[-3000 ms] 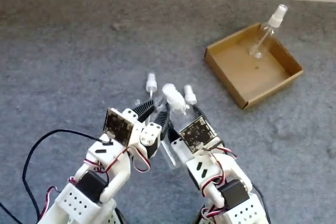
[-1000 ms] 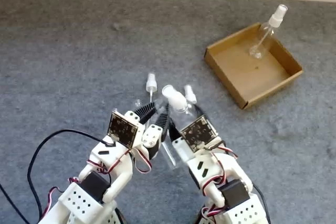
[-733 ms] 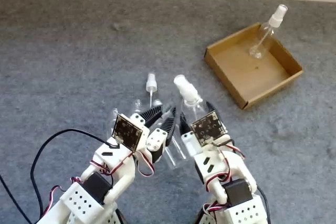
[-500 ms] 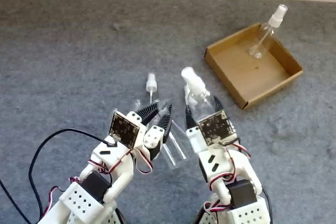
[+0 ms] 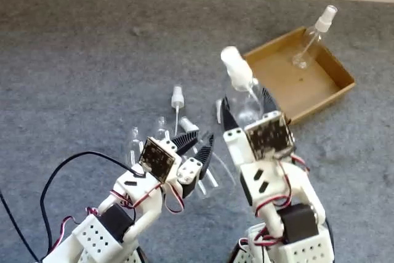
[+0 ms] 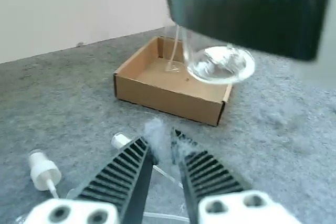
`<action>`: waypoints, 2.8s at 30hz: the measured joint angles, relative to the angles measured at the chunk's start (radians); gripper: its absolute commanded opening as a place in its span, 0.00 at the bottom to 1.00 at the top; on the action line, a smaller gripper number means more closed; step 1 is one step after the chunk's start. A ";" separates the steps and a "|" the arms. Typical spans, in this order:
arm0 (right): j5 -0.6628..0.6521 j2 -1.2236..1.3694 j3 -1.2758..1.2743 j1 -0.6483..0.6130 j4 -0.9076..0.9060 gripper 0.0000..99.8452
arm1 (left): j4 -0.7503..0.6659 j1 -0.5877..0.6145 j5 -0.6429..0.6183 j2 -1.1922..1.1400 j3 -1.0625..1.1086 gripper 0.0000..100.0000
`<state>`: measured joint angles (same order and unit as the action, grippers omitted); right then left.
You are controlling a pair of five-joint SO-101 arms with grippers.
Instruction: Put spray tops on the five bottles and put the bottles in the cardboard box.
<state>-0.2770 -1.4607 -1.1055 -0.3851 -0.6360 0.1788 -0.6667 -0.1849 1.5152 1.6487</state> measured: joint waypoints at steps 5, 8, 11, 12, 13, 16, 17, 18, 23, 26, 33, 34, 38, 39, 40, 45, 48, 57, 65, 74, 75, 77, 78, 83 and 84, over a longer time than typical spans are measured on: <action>0.032 0.150 0.094 -0.002 0.028 0.14 | 0.000 -0.015 0.000 0.000 0.000 0.01; 0.161 0.204 0.098 -0.002 0.100 0.14 | 0.000 -0.015 0.000 0.000 0.000 0.01; 0.316 0.222 0.098 -0.002 0.120 0.14 | -0.002 -0.015 0.000 0.000 0.000 0.01; 0.364 0.224 0.098 -0.002 0.120 0.14 | -0.017 -0.015 0.000 0.000 0.000 0.01; 0.404 0.224 0.098 -0.002 0.121 0.14 | -0.037 -0.020 0.000 0.000 0.000 0.01; 0.480 0.226 0.098 -0.002 0.121 0.14 | -0.084 -0.046 0.000 0.000 0.000 0.01; 0.489 0.226 0.098 -0.002 0.121 0.14 | -0.092 -0.055 0.000 0.000 0.000 0.01; 0.493 0.226 0.098 -0.005 0.121 0.14 | -0.095 -0.063 0.000 0.000 0.000 0.01; 0.494 0.226 0.098 -0.101 0.121 0.14 | -0.101 -0.110 0.000 0.000 0.000 0.01; 0.494 0.226 0.084 -0.144 0.121 0.14 | -0.101 -0.123 0.000 0.000 0.000 0.01; 0.494 0.226 0.046 -0.166 0.121 0.14 | -0.101 -0.124 0.000 0.000 0.000 0.01; 0.494 0.226 0.046 -0.167 0.121 0.14 | -0.101 -0.124 0.000 0.000 0.000 0.01; 0.494 0.226 0.046 -0.169 0.121 0.14 | -0.101 -0.123 0.000 0.000 0.000 0.01; 0.494 0.226 0.046 -0.167 0.121 0.14 | -0.101 -0.123 0.000 0.000 0.000 0.01; 0.494 0.226 0.046 -0.167 0.121 0.14 | -0.101 -0.123 0.000 0.000 0.000 0.01; 0.494 0.132 0.038 -0.184 0.107 0.14 | -0.101 -0.057 0.000 0.000 0.000 0.01; 0.494 0.046 0.038 -0.195 0.044 0.14 | -0.101 -0.029 0.000 0.000 0.000 0.01; 0.456 -0.068 0.038 -0.195 -0.104 0.14 | -0.101 -0.026 0.000 0.000 0.000 0.01; 0.446 -0.123 0.038 -0.195 -0.071 0.14 | -0.101 -0.052 0.000 0.000 0.000 0.01; 0.371 -0.120 0.038 -0.195 -0.043 0.14 | -0.101 -0.152 0.000 0.000 0.000 0.01; 0.365 -0.120 0.038 -0.195 -0.043 0.14 | -0.101 -0.152 0.000 0.000 0.000 0.01; 0.358 -0.120 0.038 -0.195 -0.043 0.14 | -0.101 -0.153 0.000 0.000 0.000 0.01; 0.358 -0.120 0.038 -0.195 -0.043 0.14 | -0.101 -0.161 0.000 0.000 0.000 0.01; 0.356 -0.117 -0.006 -0.195 -0.043 0.14 | -0.101 -0.236 0.112 0.000 0.000 0.01; 0.356 -0.117 -0.011 -0.195 -0.043 0.14 | -0.101 -0.258 0.138 0.000 0.000 0.01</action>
<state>0.0790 -1.5773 -1.1162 -0.5800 -0.6790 0.0775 -0.9244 -0.0468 1.5152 1.6487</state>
